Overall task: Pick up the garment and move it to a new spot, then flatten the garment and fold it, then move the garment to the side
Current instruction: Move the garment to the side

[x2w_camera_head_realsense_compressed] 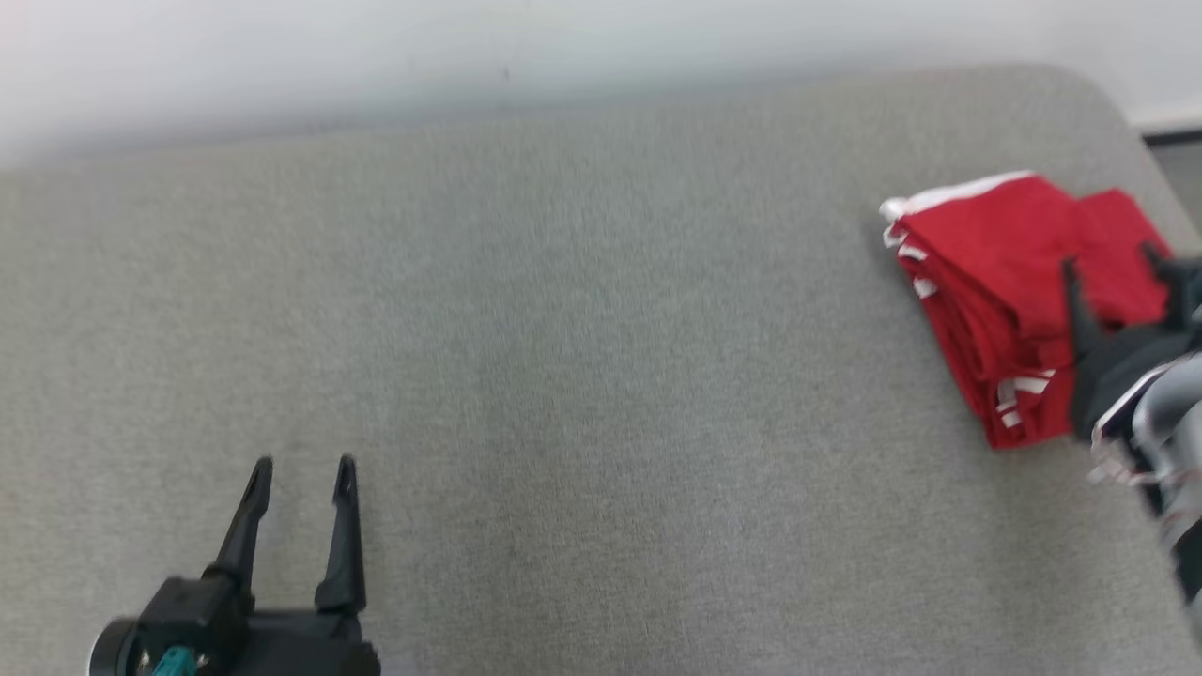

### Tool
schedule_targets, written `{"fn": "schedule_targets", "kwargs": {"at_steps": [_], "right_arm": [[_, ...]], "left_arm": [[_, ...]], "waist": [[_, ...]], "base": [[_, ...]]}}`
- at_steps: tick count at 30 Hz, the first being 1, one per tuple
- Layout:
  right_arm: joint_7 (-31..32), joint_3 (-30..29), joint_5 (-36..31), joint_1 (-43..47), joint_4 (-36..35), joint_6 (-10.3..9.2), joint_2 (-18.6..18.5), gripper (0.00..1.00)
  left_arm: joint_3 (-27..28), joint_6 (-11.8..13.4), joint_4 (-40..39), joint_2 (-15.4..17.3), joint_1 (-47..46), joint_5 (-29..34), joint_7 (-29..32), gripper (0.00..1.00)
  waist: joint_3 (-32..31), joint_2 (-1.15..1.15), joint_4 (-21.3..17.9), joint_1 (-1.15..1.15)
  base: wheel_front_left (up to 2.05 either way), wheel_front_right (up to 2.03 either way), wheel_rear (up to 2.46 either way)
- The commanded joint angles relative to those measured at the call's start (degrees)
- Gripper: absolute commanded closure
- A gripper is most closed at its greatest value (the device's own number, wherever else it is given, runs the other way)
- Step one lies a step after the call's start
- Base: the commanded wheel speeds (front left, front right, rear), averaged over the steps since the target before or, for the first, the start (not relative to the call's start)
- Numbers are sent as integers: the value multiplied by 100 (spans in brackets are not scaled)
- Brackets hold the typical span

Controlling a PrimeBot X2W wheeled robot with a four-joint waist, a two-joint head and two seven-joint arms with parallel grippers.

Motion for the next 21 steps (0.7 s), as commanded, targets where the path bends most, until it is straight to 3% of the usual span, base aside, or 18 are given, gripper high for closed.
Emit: {"fn": "schedule_targets", "kwargs": {"at_steps": [1,10,21], "right_arm": [[-106,-69,102,252,-106,-18,108,0],[-438,-517,419,1567,-1363,-18,812,0],[-571,-465,513,2992,-2717,-18,1574,0]], "left_arm": [[51,39,47,2,153,-48,2,0],[377,142,374,1,457,-161,2,0],[585,122,788,1,594,-85,1,0]], "waist": [[-620,0,47,1],[-1252,0,136,1],[-1568,0,280,1]], "base": [[0,0,0],[0,0,0],[0,0,0]]}}
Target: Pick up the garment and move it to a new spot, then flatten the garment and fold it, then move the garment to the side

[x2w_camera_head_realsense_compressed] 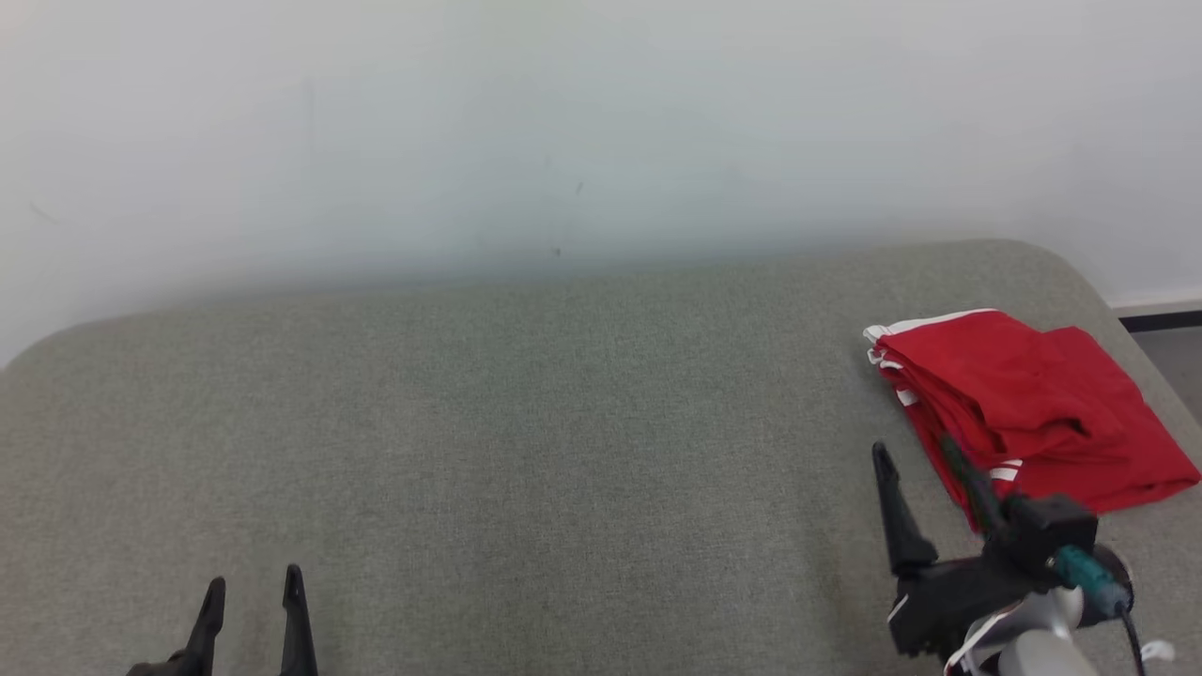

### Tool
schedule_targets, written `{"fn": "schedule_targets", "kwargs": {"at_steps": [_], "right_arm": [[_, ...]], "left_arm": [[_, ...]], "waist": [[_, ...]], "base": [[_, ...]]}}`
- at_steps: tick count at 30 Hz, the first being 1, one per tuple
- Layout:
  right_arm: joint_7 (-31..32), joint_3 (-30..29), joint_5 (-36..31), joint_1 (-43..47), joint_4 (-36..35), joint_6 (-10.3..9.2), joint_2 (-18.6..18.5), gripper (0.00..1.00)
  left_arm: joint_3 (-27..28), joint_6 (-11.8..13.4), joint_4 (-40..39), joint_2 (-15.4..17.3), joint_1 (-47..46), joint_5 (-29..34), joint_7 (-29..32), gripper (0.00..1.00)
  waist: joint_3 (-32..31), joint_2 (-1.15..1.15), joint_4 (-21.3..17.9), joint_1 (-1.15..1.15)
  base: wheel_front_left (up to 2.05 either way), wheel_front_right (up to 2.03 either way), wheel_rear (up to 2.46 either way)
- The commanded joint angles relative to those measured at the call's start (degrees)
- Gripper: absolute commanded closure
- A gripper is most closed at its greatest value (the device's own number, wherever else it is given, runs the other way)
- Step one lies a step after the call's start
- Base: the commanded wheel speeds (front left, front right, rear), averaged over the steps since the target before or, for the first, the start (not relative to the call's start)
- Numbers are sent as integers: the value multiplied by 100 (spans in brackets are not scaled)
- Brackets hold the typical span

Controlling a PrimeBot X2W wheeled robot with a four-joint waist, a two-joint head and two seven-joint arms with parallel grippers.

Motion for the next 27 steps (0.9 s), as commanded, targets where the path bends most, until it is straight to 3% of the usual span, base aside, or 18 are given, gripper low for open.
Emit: {"fn": "schedule_targets", "kwargs": {"at_steps": [1,11,27], "right_arm": [[-7,0,-24,184,-65,-18,73,0],[111,49,-205,763,-269,-17,442,0],[271,-248,-364,1212,-643,-18,610,0]], "left_arm": [[23,0,62,4,85,56,0,0],[85,-4,359,3,215,-17,1,0],[40,-139,528,3,-2,92,0,0]], "waist": [[-114,1,44,2],[-281,1,61,2],[-347,1,93,2]], "base": [[0,0,0],[0,0,0],[0,0,0]]}}
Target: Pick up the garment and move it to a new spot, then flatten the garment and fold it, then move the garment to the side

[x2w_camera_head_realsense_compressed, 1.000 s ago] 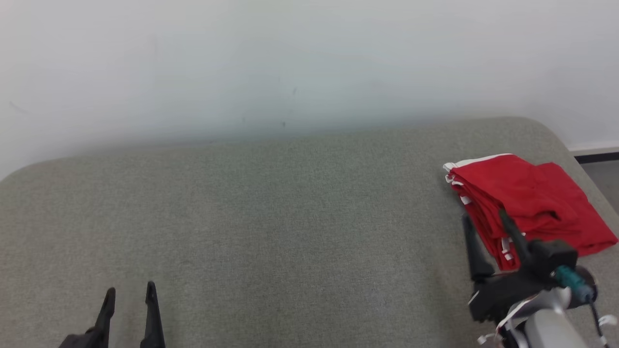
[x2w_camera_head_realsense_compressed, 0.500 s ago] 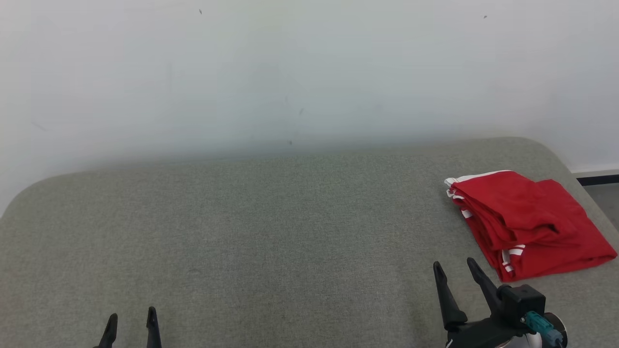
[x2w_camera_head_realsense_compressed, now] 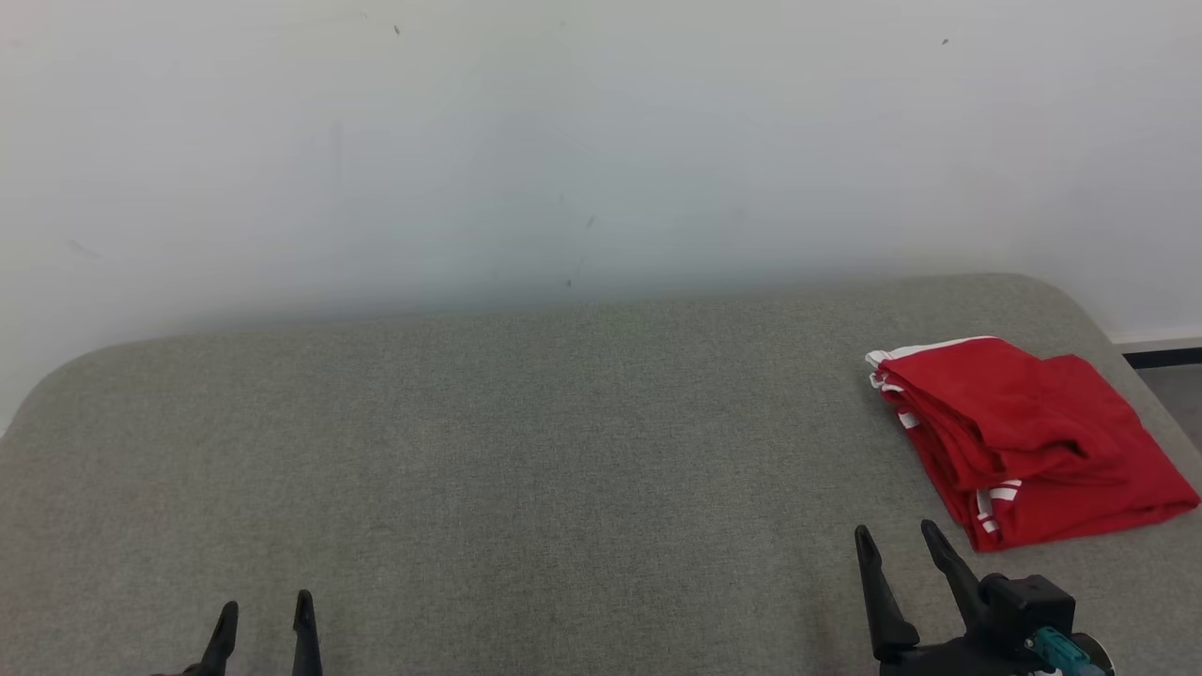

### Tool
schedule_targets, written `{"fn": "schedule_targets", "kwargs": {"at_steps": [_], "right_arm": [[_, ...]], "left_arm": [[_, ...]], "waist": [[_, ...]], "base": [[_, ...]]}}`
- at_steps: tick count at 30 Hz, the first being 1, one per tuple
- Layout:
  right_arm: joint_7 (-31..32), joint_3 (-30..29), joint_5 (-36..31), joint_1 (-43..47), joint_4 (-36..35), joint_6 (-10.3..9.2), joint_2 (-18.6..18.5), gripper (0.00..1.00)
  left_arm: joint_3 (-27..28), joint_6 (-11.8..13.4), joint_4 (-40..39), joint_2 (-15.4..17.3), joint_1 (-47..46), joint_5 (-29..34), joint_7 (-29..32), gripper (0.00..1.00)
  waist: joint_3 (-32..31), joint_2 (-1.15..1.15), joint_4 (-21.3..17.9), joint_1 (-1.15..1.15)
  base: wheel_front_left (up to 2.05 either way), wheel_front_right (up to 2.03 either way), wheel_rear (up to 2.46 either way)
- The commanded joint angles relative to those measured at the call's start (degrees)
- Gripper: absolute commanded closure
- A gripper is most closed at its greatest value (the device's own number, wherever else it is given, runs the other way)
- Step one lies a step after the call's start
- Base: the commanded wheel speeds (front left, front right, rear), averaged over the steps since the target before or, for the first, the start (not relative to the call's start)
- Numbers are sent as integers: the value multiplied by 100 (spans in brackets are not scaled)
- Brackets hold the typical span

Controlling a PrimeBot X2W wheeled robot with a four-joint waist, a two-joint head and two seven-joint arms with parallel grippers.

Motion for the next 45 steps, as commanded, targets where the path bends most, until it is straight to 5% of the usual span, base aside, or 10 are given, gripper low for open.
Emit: {"fn": "schedule_targets", "kwargs": {"at_steps": [1,28,29,37,45], "right_arm": [[20,-33,-46,72,-47,-16,25,0],[137,-44,-42,80,-138,-17,111,0],[116,-42,-35,55,-127,1,91,100],[162,-37,-13,440,307,1,93,100],[342,-165,840,369,231,0,100,100]], "left_arm": [[0,-15,7,3,-25,24,2,0],[-202,168,-110,2,10,-33,1,0],[-195,152,-75,-2,-28,-15,5,100],[-199,151,355,-77,260,-24,31,100],[-154,99,308,-71,142,-908,278,100]], "waist": [[8,0,-3,0],[43,0,-42,0],[44,0,-42,0],[48,0,-44,0],[86,0,-29,0]], "base": [[0,0,0],[0,0,0],[0,0,0],[0,0,0],[0,0,0]]}}
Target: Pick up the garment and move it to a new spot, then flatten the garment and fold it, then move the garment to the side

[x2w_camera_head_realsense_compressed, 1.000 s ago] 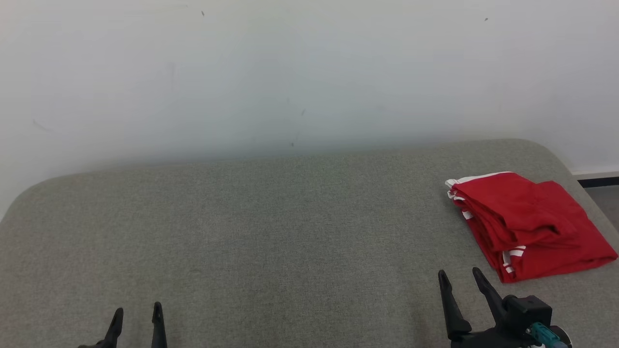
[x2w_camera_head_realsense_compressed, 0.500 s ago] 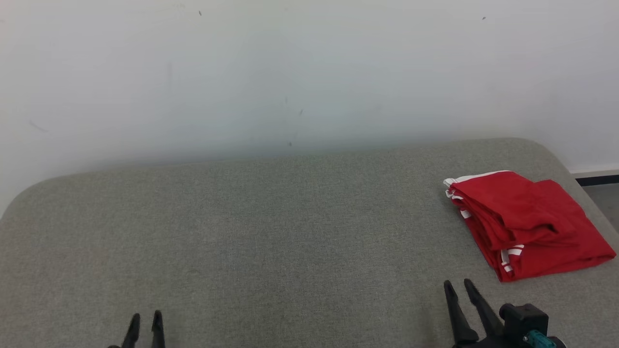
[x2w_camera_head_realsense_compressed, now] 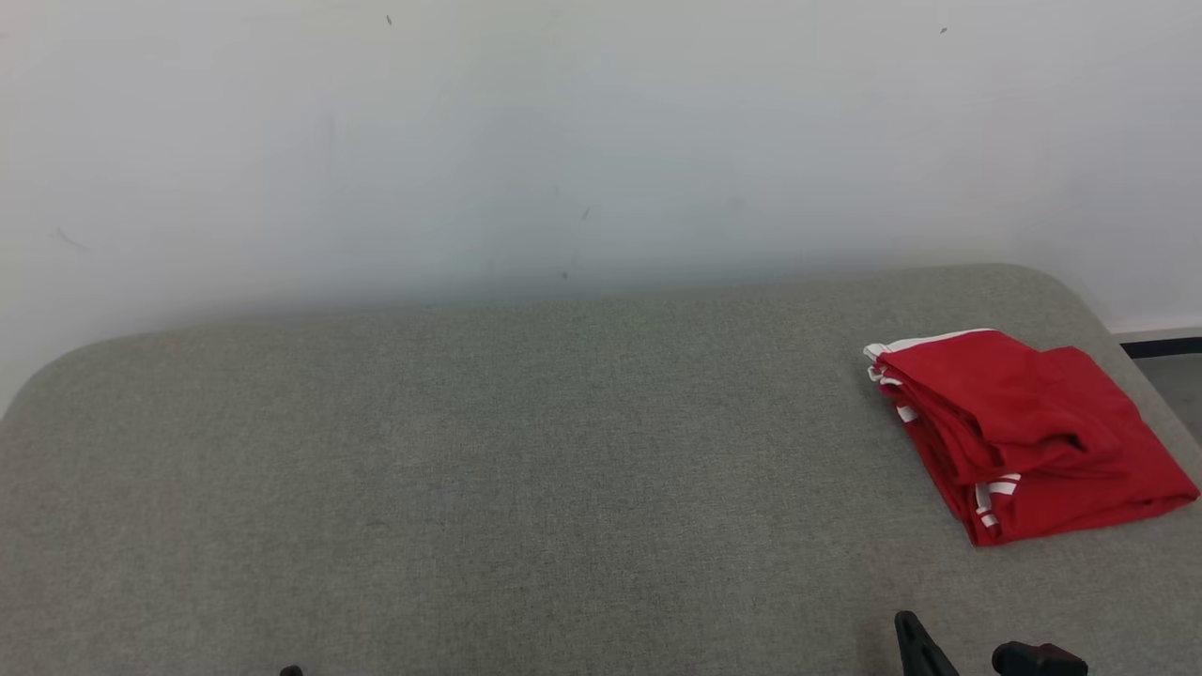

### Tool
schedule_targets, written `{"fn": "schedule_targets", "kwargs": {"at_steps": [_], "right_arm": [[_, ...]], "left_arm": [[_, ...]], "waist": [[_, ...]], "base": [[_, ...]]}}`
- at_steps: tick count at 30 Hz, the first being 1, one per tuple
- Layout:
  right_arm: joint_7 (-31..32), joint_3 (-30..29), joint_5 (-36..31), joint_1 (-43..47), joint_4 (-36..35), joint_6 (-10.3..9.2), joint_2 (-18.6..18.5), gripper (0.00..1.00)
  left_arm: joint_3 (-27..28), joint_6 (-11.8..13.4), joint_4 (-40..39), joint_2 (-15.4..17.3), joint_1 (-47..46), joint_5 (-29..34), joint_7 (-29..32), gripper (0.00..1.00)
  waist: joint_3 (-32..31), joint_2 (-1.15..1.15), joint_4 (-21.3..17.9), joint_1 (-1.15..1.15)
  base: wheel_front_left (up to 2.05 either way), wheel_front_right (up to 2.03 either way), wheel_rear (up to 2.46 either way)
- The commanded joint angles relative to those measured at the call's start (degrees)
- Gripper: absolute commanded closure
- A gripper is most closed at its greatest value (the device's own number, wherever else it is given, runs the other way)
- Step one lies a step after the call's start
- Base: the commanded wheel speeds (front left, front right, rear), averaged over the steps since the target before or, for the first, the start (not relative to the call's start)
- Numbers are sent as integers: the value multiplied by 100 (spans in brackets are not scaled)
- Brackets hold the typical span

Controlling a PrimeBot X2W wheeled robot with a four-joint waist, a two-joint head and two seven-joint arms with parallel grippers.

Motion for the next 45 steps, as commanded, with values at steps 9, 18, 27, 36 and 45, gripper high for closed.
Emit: {"fn": "schedule_targets", "kwargs": {"at_steps": [9,18,27,36,45], "right_arm": [[189,-156,1074,-237,-246,-2,10,100],[332,-252,1817,-305,-346,-3,15,100],[481,-353,2573,-370,-444,-4,20,100],[618,-445,3262,-436,-535,-5,25,100],[753,-540,3959,-499,-625,-6,31,100]], "left_arm": [[33,-59,-235,31,-274,-1119,249,100],[51,-105,-318,40,-370,-1889,438,100],[72,-157,-397,49,-468,-2676,636,100],[93,-199,-470,58,-559,-3391,818,100],[113,-240,-541,68,-647,-4113,1003,100]], "waist": [[47,0,20,0],[87,0,35,0],[132,0,53,0],[177,0,71,0],[227,0,90,0]], "base": [[0,0,0],[0,0,0],[0,0,0],[0,0,0],[0,0,0]]}}
